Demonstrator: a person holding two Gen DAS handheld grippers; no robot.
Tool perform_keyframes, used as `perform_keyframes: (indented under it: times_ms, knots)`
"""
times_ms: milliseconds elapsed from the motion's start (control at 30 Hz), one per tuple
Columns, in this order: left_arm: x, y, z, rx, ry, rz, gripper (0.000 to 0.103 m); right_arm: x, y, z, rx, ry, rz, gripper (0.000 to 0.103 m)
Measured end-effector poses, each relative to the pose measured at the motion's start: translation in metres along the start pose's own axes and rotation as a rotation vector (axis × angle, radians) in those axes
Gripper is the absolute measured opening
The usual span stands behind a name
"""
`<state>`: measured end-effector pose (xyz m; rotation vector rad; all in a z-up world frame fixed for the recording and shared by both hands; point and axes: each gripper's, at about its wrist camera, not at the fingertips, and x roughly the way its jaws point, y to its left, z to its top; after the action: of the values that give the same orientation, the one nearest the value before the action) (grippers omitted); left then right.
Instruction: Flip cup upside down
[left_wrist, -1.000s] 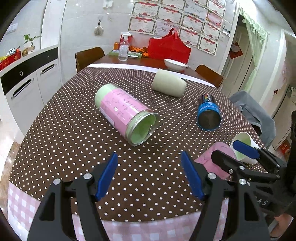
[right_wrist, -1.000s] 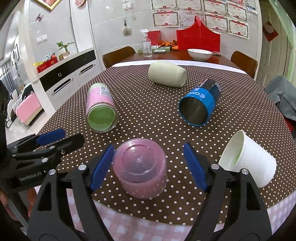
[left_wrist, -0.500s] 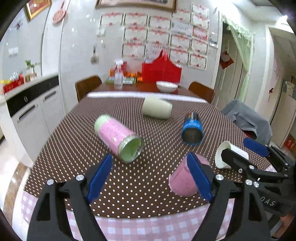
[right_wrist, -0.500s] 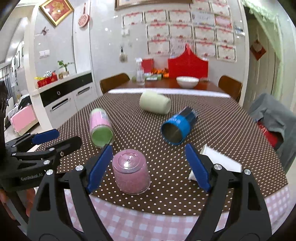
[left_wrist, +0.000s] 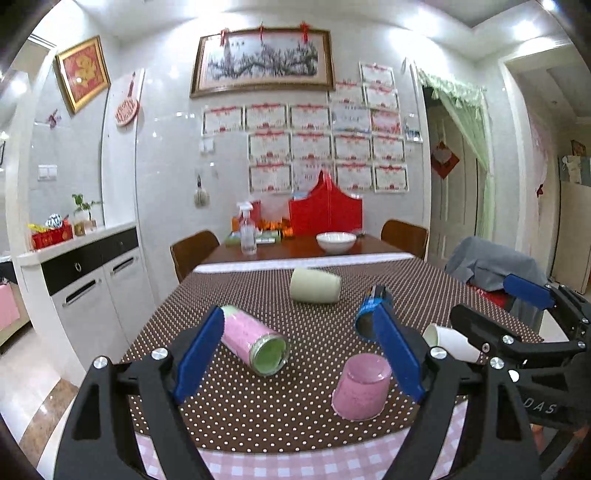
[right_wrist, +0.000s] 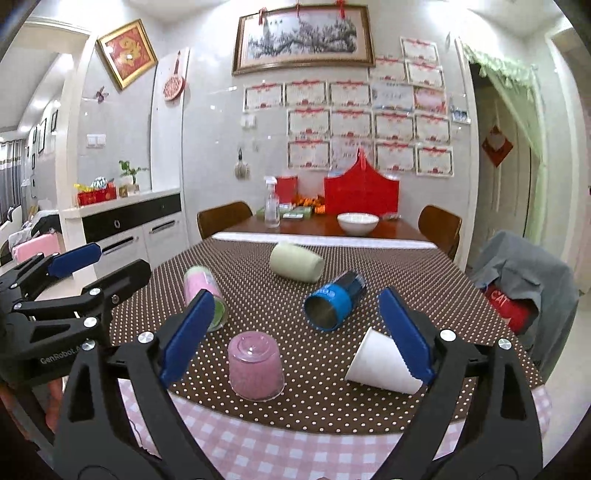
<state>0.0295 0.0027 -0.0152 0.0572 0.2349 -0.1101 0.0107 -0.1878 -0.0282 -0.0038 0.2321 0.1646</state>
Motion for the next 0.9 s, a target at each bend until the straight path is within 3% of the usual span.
perform_keyframes:
  times_ms: [400,900]
  knots:
    - [-0.025,-0.008,0.002,0.009,-0.129,0.027,0.081,-0.027,0.002,-0.001,-0.025,-0.119,-0.038,0.095]
    - [-0.023,-0.005,-0.004,0.01,-0.152,0.057,0.081,-0.027,0.005,-0.003,-0.032,-0.115,-0.042,0.096]
